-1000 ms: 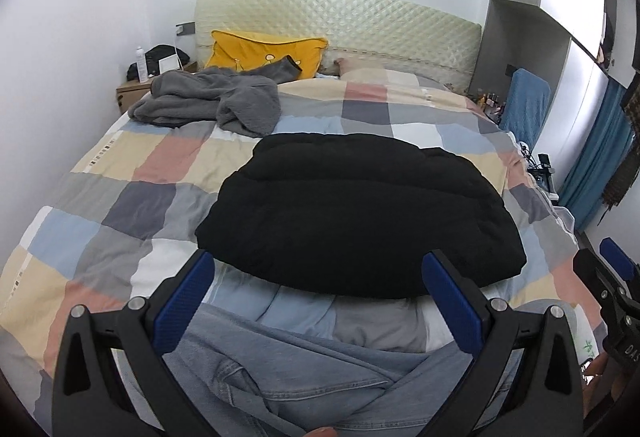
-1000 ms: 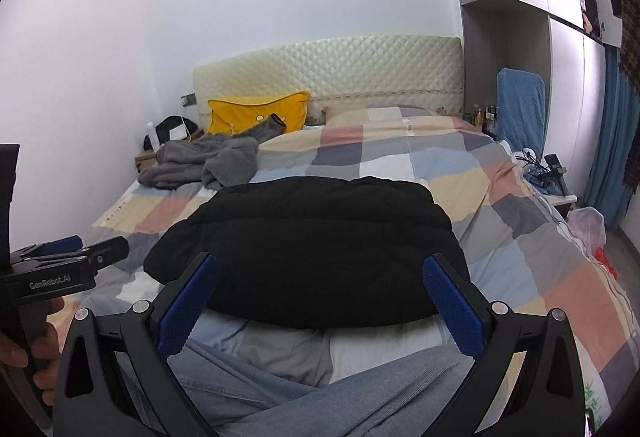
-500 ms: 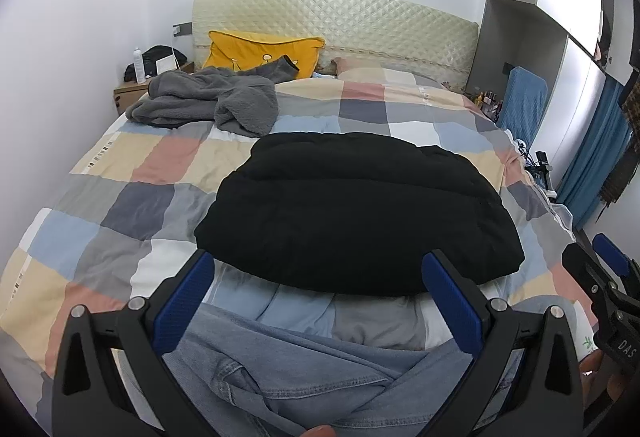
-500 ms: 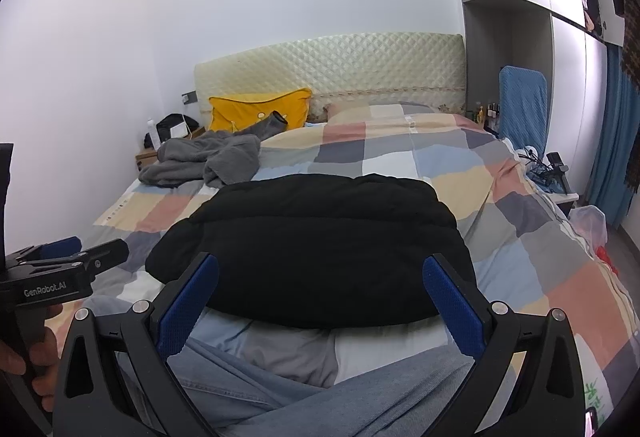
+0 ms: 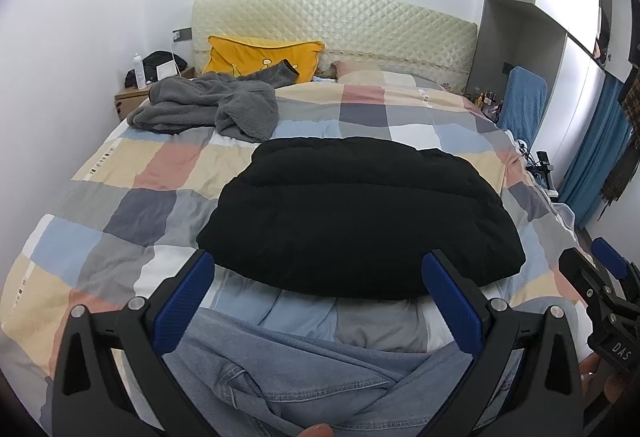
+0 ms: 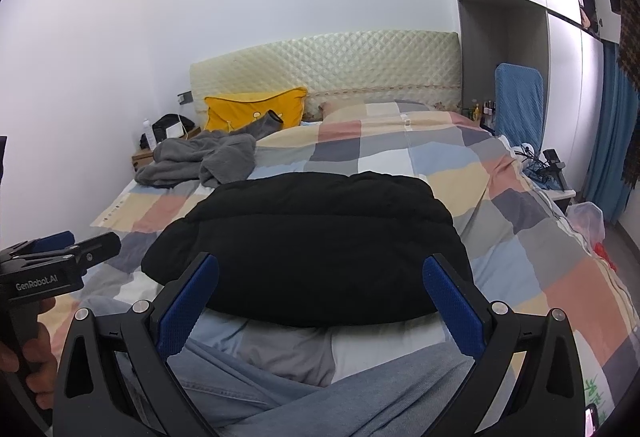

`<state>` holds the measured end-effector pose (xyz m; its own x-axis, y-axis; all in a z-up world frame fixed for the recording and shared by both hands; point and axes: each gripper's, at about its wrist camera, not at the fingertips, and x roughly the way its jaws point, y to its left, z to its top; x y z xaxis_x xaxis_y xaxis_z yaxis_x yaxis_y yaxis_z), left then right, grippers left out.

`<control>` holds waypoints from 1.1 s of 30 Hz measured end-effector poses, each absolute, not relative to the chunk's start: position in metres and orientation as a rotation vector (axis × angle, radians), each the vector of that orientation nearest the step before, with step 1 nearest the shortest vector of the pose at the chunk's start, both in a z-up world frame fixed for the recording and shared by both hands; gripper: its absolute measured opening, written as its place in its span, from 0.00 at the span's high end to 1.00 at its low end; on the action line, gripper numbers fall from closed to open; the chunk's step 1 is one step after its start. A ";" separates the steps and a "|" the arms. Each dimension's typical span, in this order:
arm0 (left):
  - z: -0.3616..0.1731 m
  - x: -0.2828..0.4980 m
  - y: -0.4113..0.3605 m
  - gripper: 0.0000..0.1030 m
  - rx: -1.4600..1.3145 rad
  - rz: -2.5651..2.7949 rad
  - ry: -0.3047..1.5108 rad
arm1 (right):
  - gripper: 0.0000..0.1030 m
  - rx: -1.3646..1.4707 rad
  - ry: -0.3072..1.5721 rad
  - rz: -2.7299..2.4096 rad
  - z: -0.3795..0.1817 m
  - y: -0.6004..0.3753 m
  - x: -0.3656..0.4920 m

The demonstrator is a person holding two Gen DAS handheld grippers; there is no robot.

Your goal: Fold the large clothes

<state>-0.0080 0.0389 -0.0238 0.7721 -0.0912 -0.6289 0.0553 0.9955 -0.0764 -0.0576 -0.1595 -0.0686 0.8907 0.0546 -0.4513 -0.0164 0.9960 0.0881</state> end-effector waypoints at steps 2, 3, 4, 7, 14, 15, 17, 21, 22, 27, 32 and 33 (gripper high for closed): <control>-0.024 -0.008 0.039 0.00 -0.048 -0.080 0.685 | 0.00 0.075 0.472 0.034 -0.068 -0.159 -0.057; -0.024 -0.009 0.040 0.00 -0.050 -0.083 0.685 | 0.00 0.072 0.471 0.032 -0.068 -0.158 -0.057; -0.024 -0.009 0.039 0.00 -0.054 -0.084 0.685 | 0.00 0.072 0.470 0.030 -0.067 -0.158 -0.058; -0.023 -0.009 0.041 0.00 -0.048 -0.092 0.685 | 0.00 0.072 0.464 0.023 -0.065 -0.158 -0.058; -0.020 -0.008 0.041 0.00 -0.041 -0.097 0.677 | 0.00 0.067 0.459 0.020 -0.063 -0.156 -0.057; -0.020 -0.008 0.042 0.00 -0.043 -0.097 0.676 | 0.00 0.067 0.459 0.020 -0.063 -0.157 -0.057; -0.021 -0.008 0.041 0.00 -0.041 -0.094 0.676 | 0.00 0.074 0.462 0.021 -0.062 -0.157 -0.057; -0.022 -0.007 0.041 0.00 -0.045 -0.091 0.677 | 0.00 0.073 0.458 0.019 -0.060 -0.157 -0.056; -0.022 -0.006 0.041 0.00 -0.045 -0.091 0.677 | 0.00 0.072 0.455 0.016 -0.058 -0.158 -0.055; -0.023 -0.004 0.044 0.00 -0.045 -0.081 0.679 | 0.00 0.069 0.457 0.014 -0.060 -0.158 -0.054; -0.023 -0.003 0.045 0.00 -0.041 -0.081 0.680 | 0.00 0.071 0.466 0.010 -0.063 -0.158 -0.053; -0.023 -0.003 0.045 0.00 -0.039 -0.081 0.679 | 0.00 0.071 0.466 0.010 -0.064 -0.158 -0.054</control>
